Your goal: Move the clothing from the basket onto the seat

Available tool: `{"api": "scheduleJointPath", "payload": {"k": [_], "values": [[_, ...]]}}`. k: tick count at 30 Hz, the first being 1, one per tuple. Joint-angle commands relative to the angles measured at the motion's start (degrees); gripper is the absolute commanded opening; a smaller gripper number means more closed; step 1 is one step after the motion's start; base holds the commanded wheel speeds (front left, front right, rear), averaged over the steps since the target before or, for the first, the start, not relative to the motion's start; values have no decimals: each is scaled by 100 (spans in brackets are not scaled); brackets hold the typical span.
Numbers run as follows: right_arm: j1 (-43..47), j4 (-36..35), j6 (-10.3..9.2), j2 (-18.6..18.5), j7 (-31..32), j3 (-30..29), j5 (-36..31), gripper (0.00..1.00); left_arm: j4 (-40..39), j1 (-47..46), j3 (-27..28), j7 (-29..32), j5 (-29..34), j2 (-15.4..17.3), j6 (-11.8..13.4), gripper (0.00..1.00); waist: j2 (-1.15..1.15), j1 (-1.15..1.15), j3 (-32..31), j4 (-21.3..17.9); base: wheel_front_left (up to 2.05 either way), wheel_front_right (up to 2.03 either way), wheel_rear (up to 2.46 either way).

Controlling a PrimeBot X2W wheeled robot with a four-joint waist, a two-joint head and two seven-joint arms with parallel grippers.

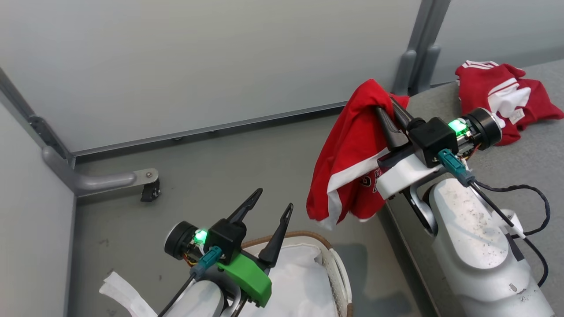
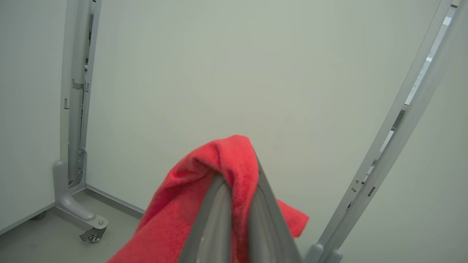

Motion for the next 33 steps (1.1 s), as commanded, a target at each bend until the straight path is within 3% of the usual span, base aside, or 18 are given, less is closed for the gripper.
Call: {"api": "scheduleJointPath", "payload": {"k": [1, 13, 19, 26, 33], "values": [[-72, -30, -8, -40, -3, 1, -28, 0, 19, 107, 29, -2, 75, -7, -22, 100, 0, 0, 100, -391, 0, 0, 0], [-5, -103, -8, -169, -3, -175, -15, 0, 15, -33, 109, -2, 240, -140, -44, 100, 0, 0, 418, -2031, 0, 0, 0], [62, -146, -8, -188, -3, -346, -29, 0, 53, -115, -33, -2, 190, -102, -46, 100, 0, 0, 603, -2579, 0, 0, 0], [182, -200, -8, -224, -3, -563, -73, 0, 102, -198, -158, -2, 163, -73, -47, 100, 0, 0, 744, -2751, 0, 0, 0], [8, -137, -8, -398, -3, -771, -103, 0, 94, -304, -210, -2, 165, -42, -47, 100, 0, 0, 940, -2485, 0, 0, 0]]}}
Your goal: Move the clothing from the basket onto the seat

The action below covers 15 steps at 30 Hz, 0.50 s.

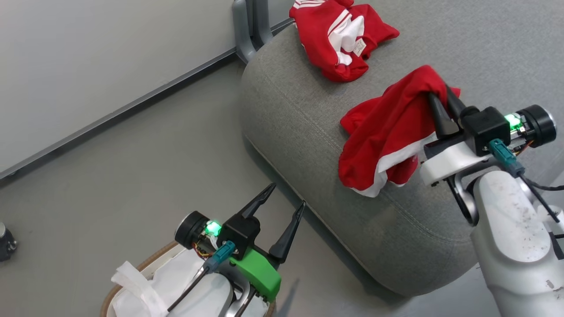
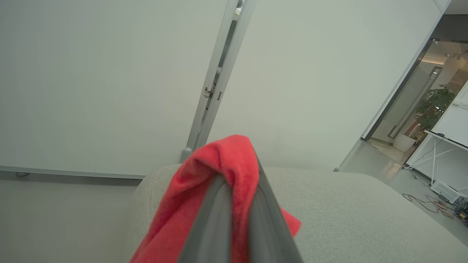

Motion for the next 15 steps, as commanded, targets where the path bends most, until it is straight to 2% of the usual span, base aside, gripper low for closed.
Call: {"api": "scheduleJointPath", "payload": {"k": [1, 9, 15], "values": [[-169, 3, -8, -66, -3, -54, -28, 0, -28, -109, 16, -2, -29, 49, -13, 100, 0, 0, 147, 170, 0, 0, 0], [-1170, 260, -8, -606, -3, -498, 36, 0, -112, -406, 19, -2, 108, 149, -14, 100, 0, 0, 765, 691, 0, 0, 0], [-2275, 664, -8, -1319, -2, -786, 121, 0, -265, -744, 6, -2, 228, 192, -14, 100, 0, 0, 1468, 1125, 0, 0, 0]]}}
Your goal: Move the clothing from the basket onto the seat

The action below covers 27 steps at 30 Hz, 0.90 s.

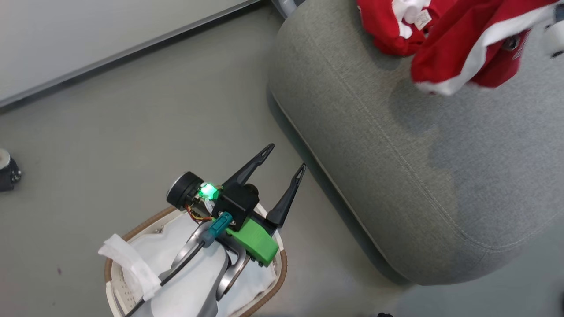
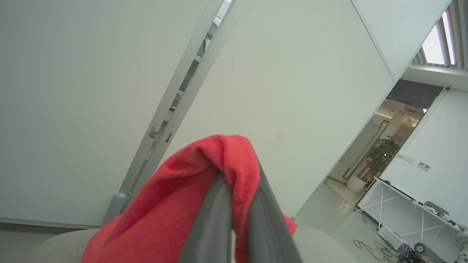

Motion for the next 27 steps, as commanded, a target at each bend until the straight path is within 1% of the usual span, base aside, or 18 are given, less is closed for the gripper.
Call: {"api": "scheduleJointPath", "payload": {"k": [1, 4, 6, 9, 12, 16, 18, 24, 27], "values": [[-292, 111, -8, -201, -2, -75, 9, 0, -31, -187, 25, -2, 70, 57, -14, 100, 0, 0, 709, 551, 0, 0, 0], [-793, 442, -8, -503, 1, -259, 96, 0, -88, -391, 21, -2, 137, 47, -14, 100, 0, 0, 1089, 765, 0, 0, 0], [-1171, 748, -8, -769, 18, -447, 88, 0, -138, -568, -4, -2, 173, 32, -14, 100, 0, 0, 1391, 938, 0, 0, 0], [-1516, 1169, -8, -822, 21, -676, 290, 0, -167, -766, -30, -2, 209, 14, -14, 100, 0, 0, 1700, 1145, 0, 0, 0], [-1674, 1520, -8, -987, 12, -689, 182, 0, -196, -955, -68, -2, 256, -10, -13, 100, 0, 0, 1995, 1337, 0, 0, 0], [-1559, 1860, -8, -874, -5, -731, 102, 0, -238, -1070, -30, -2, 282, -57, -14, 100, 0, 0, 2241, 1468, 0, 0, 0], [-1414, 1933, -8, -747, -7, -815, 80, 0, -252, -1083, -29, -2, 306, -79, -14, 100, 0, 0, 2316, 1490, 0, 0, 0], [-882, 1857, -8, -309, -8, -838, 49, 0, -245, -1001, -34, -2, 358, -86, -14, 100, 0, 0, 2336, 1444, 0, 0, 0], [-643, 1762, -8, -214, -5, -868, 92, 0, -221, -933, -40, -2, 331, -80, -14, 100, 0, 0, 2258, 1362, 0, 0, 0]]}}
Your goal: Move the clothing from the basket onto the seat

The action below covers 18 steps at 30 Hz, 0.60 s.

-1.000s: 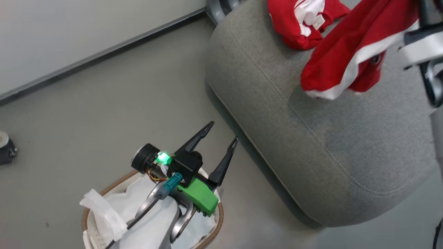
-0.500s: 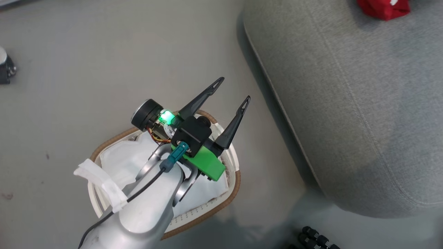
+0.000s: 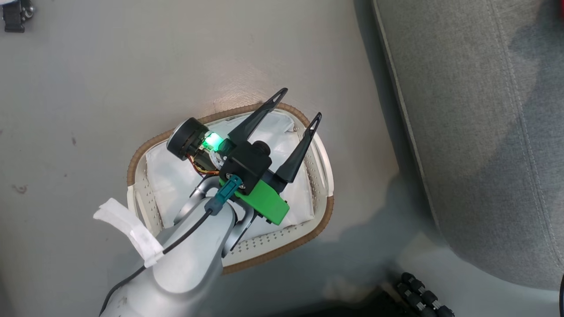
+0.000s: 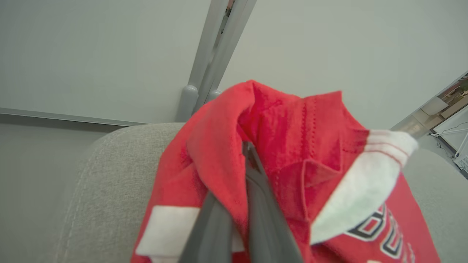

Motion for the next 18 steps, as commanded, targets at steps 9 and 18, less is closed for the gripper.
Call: {"api": "scheduleJointPath", "payload": {"k": [9, 18], "values": [[971, -601, -8, 197, -10, 27, -81, 100, 109, 346, 42, -2, -157, -73, -14, 100, 0, -2, -770, -221, 0, 0, 0], [1630, -773, -8, 182, -10, 301, -185, 100, 98, 825, 108, -2, -533, -98, -14, 100, 0, -2, -1806, -160, 0, 0, 0]]}}
